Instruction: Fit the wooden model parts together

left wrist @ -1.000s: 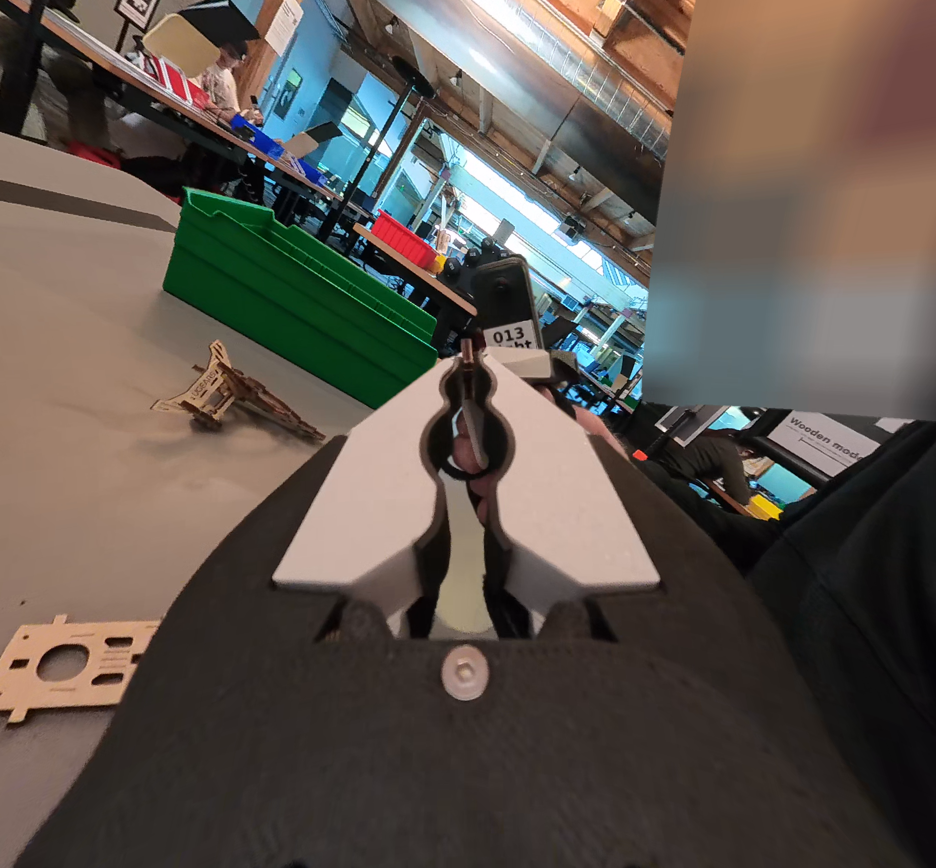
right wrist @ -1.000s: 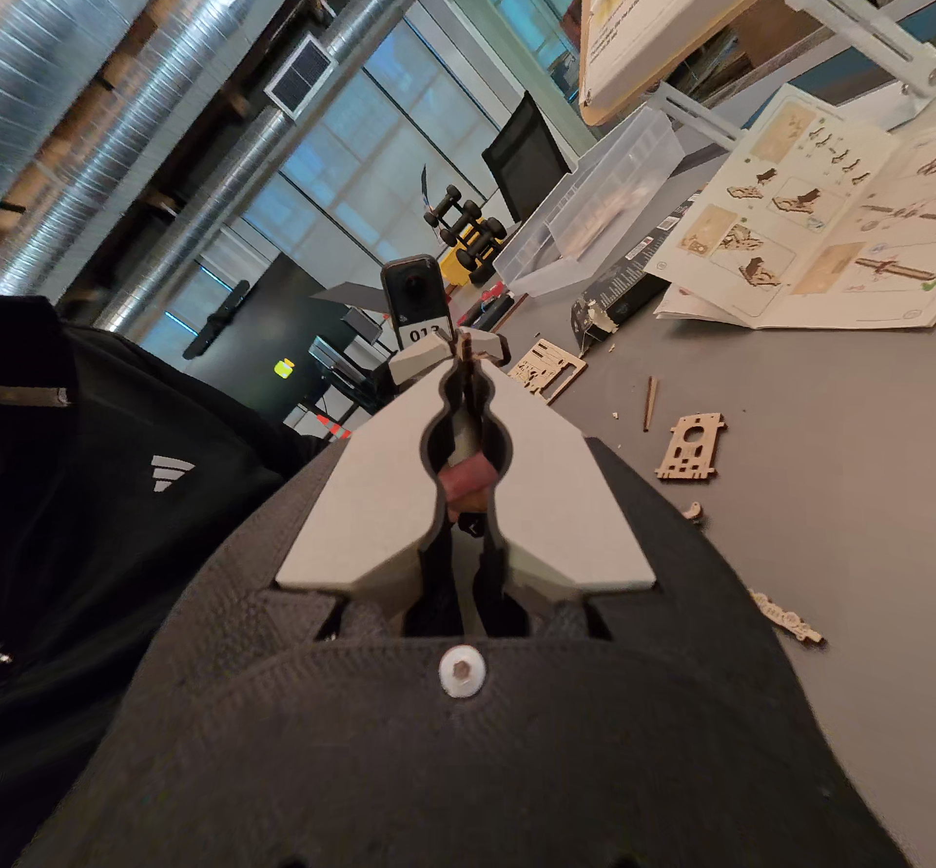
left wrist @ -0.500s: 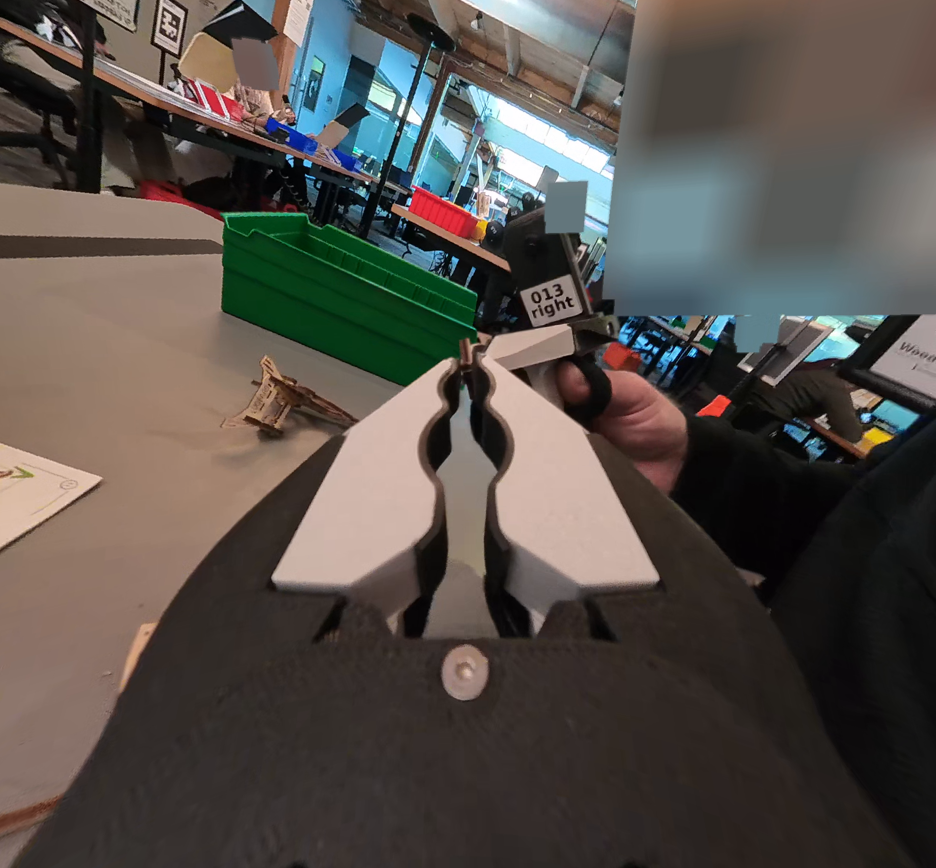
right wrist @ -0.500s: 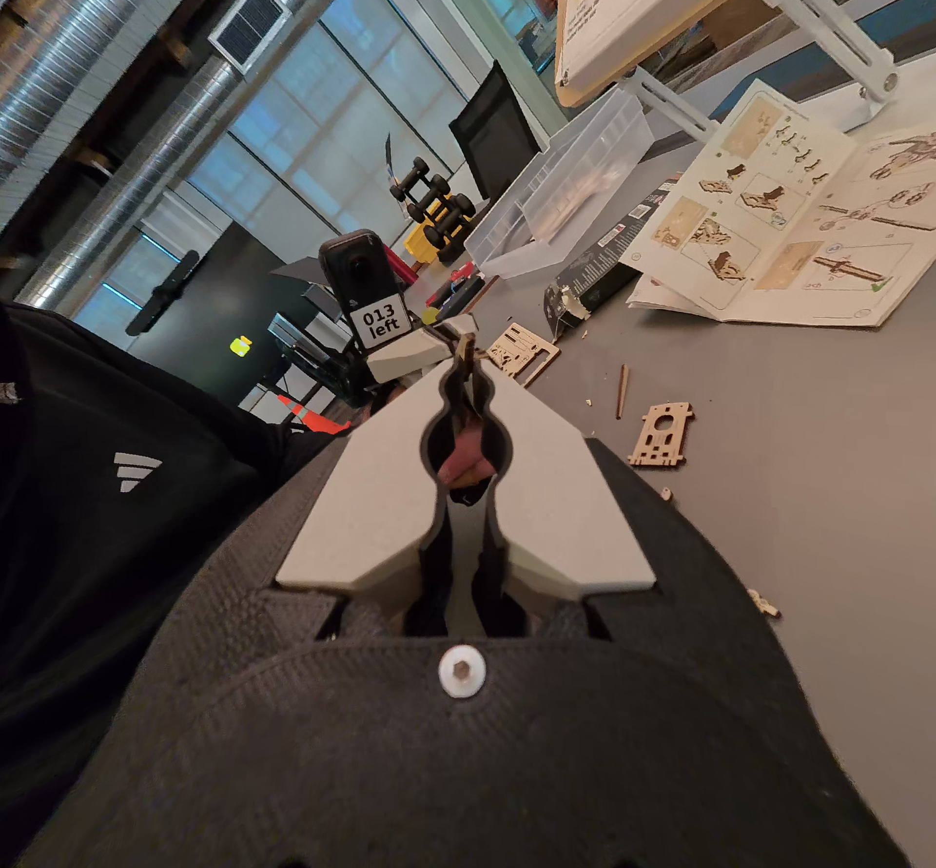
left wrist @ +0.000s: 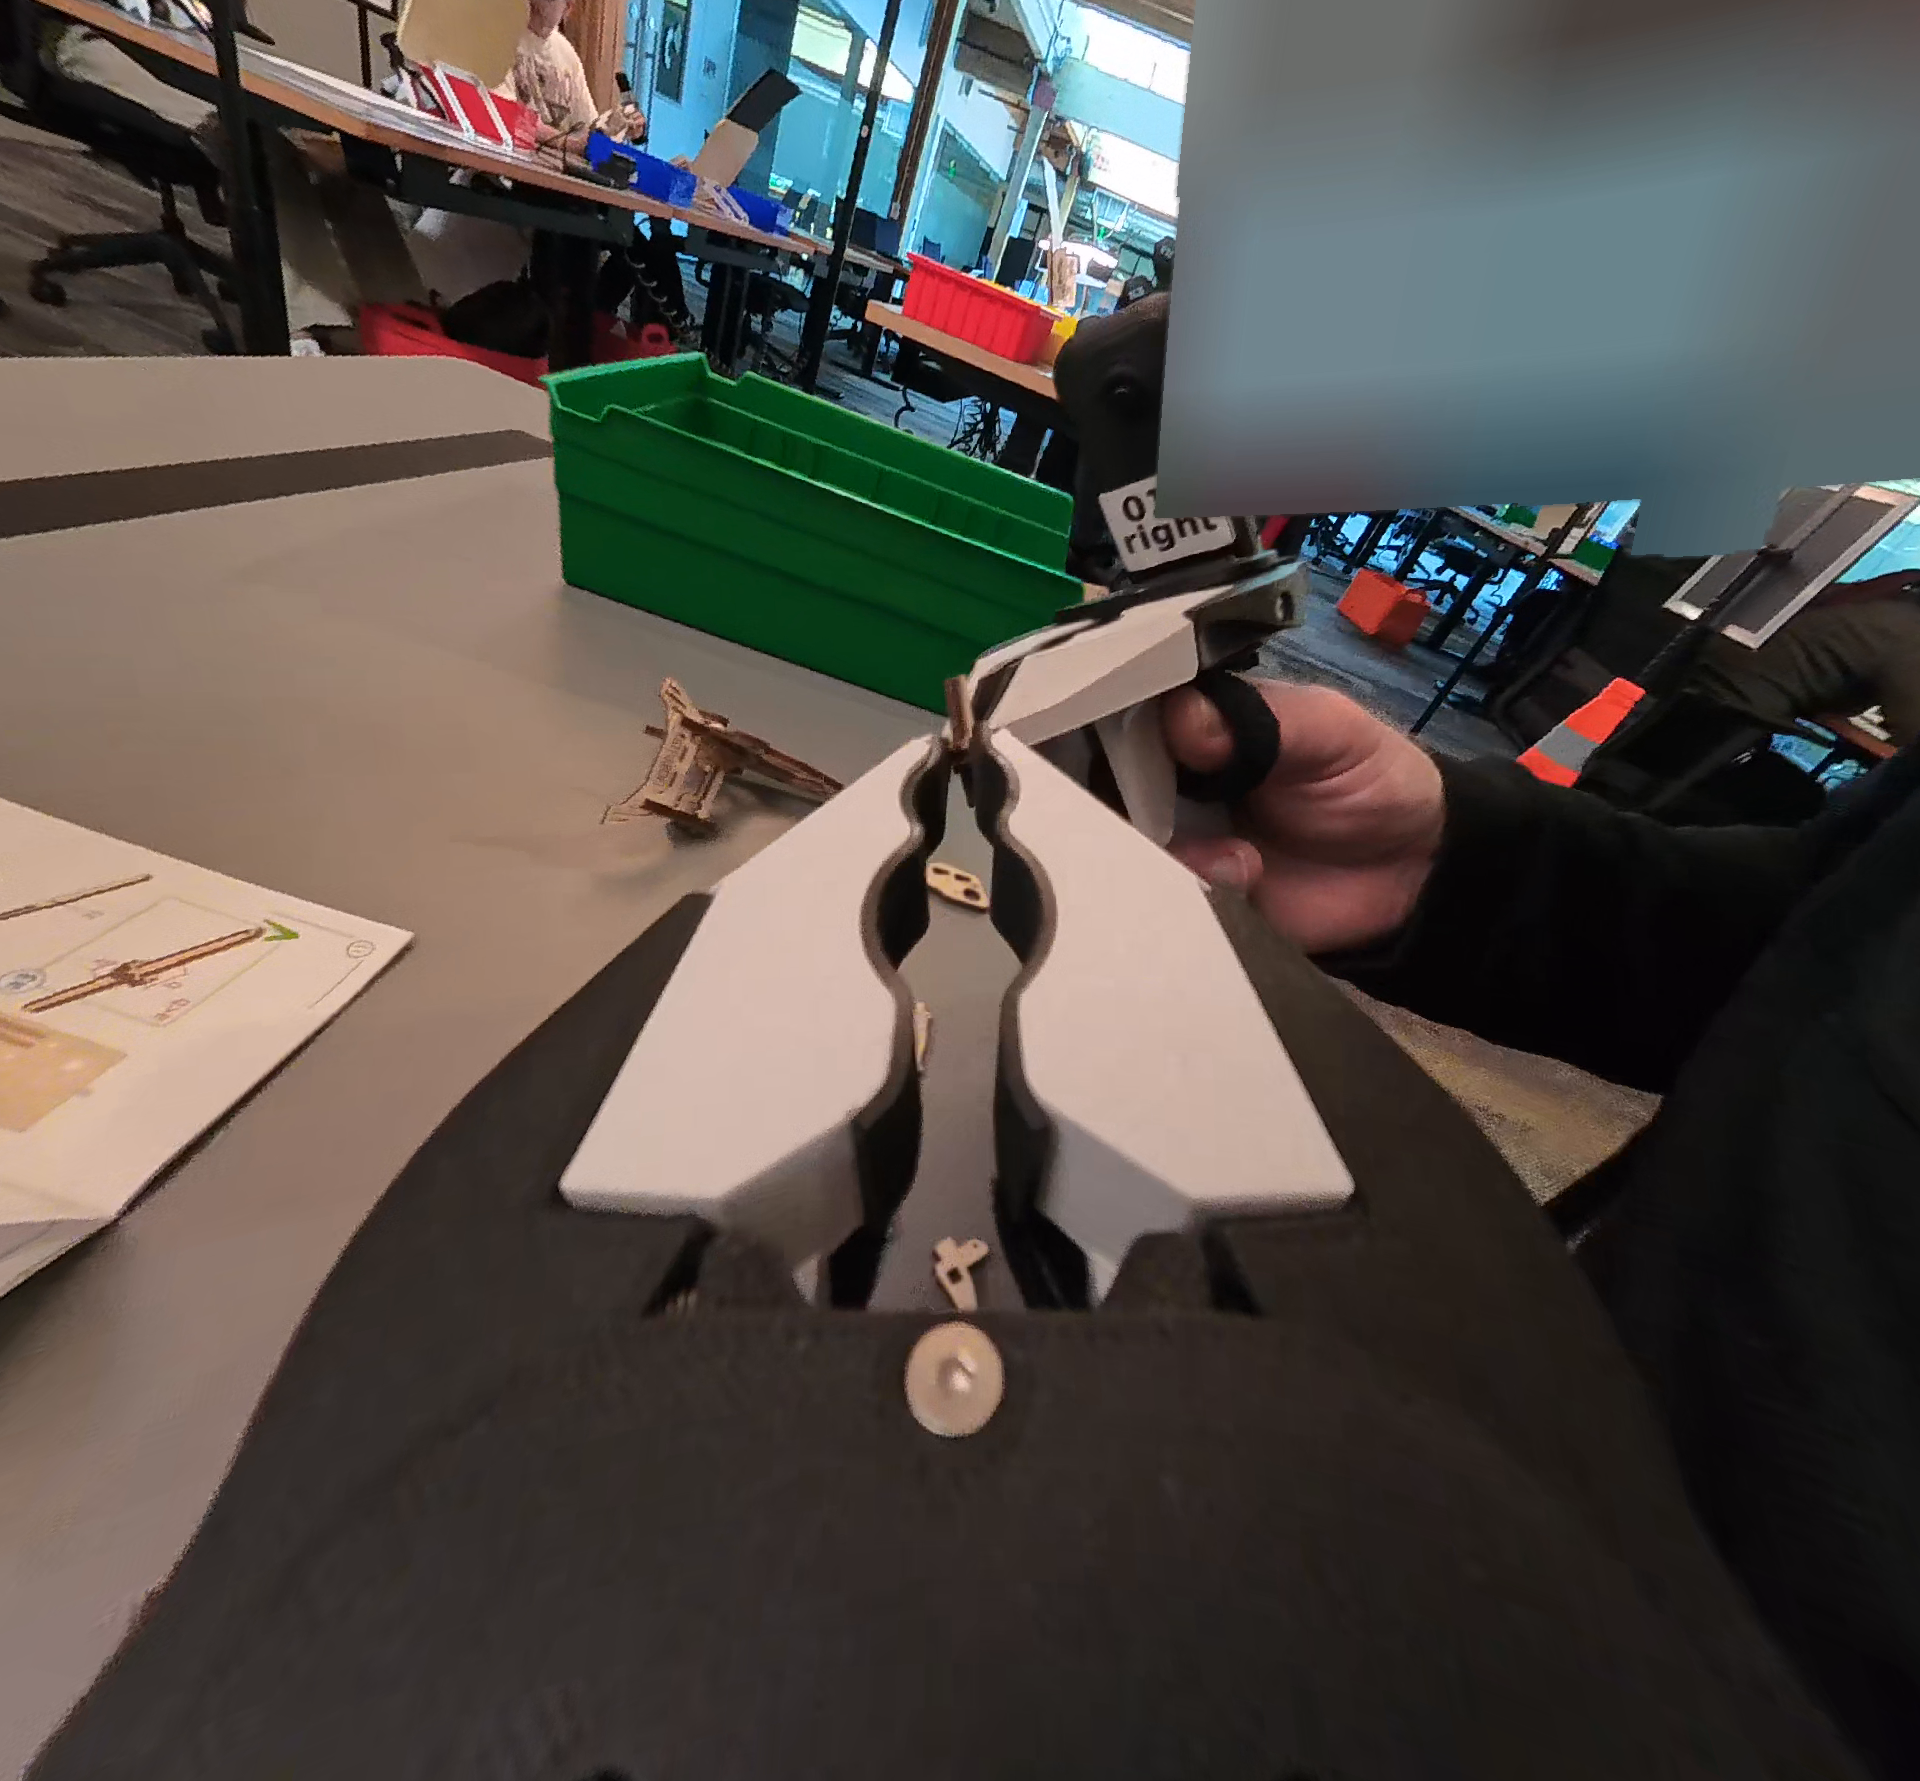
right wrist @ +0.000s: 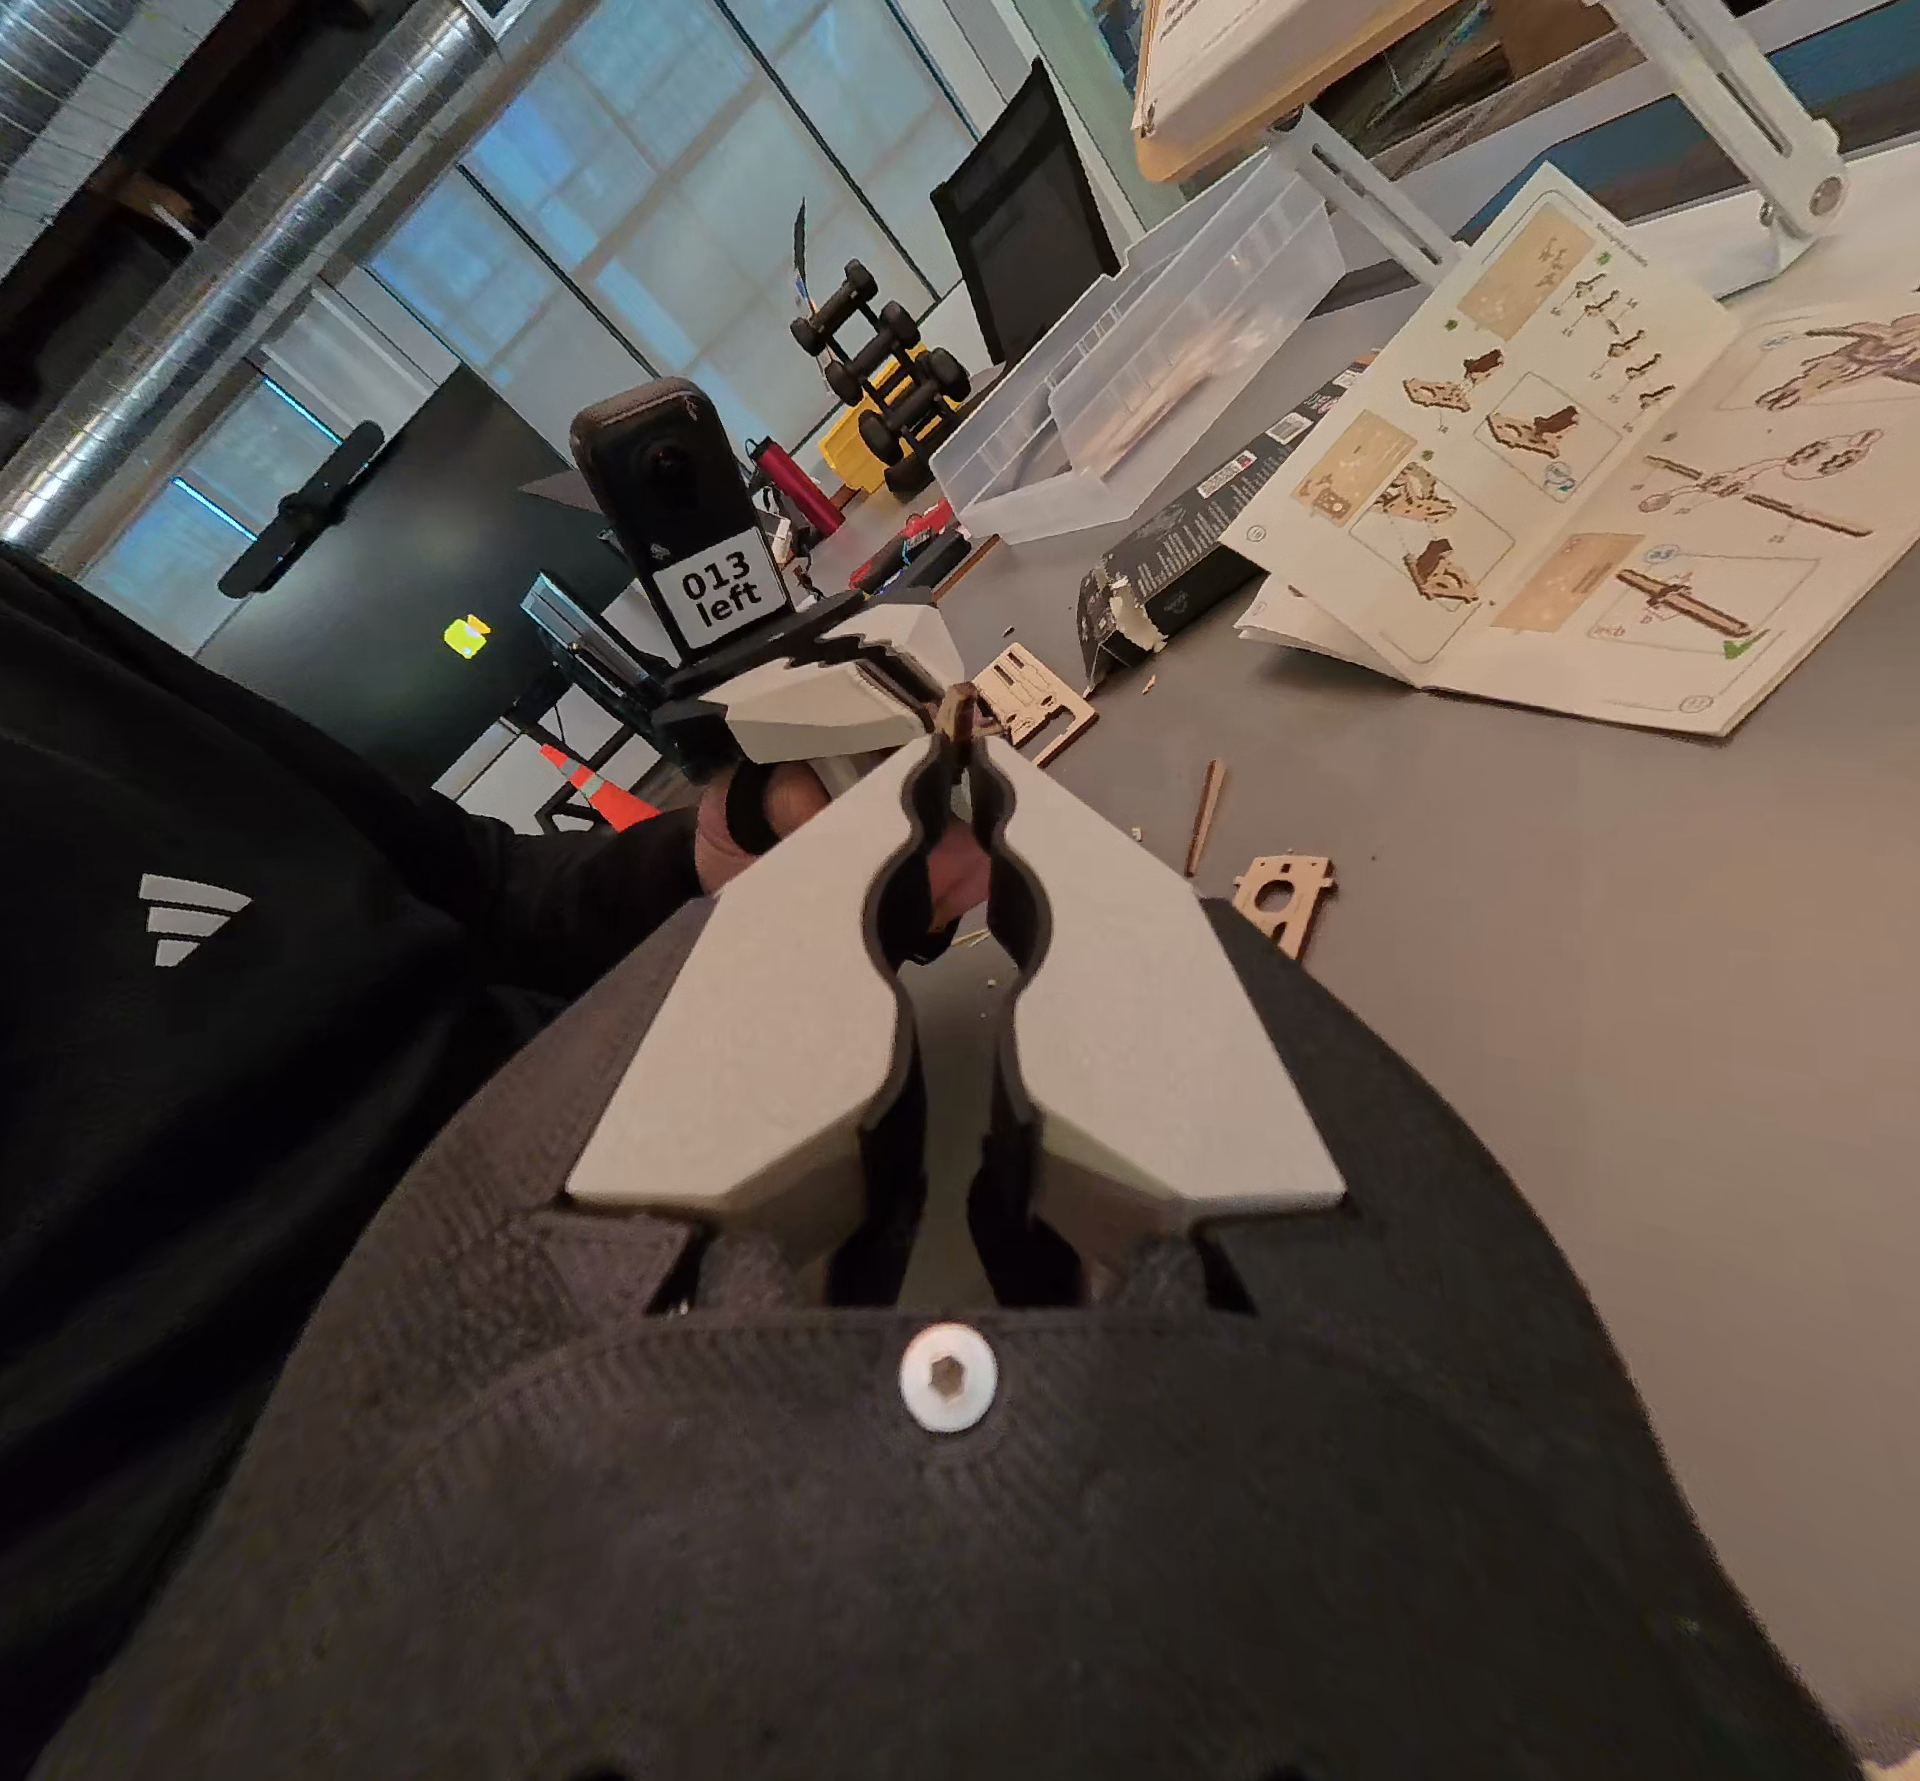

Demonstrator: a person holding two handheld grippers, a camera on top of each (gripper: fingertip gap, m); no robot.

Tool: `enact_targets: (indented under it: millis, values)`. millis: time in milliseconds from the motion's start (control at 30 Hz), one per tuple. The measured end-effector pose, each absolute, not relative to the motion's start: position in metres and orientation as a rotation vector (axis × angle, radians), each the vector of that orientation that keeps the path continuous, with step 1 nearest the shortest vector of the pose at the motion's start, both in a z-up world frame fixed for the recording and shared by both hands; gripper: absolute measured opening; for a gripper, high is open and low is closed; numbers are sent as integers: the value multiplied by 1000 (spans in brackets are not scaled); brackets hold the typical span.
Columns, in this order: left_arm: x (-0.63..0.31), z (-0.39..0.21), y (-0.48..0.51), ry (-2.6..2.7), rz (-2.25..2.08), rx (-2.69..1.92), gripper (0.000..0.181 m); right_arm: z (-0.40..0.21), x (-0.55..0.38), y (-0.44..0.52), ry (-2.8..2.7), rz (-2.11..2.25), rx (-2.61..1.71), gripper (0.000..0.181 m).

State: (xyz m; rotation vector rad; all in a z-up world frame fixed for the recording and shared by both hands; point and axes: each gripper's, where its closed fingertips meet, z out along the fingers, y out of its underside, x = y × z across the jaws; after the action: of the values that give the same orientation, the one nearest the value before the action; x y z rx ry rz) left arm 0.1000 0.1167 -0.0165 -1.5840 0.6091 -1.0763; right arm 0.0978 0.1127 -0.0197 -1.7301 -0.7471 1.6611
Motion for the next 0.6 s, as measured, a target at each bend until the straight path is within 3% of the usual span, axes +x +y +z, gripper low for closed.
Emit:
enact_targets:
  millis: [600]
  values:
    - [88, -34, 148, 549, -1045, -1671, 2, -38, 85, 146, -686, 1719, -1705, 1]
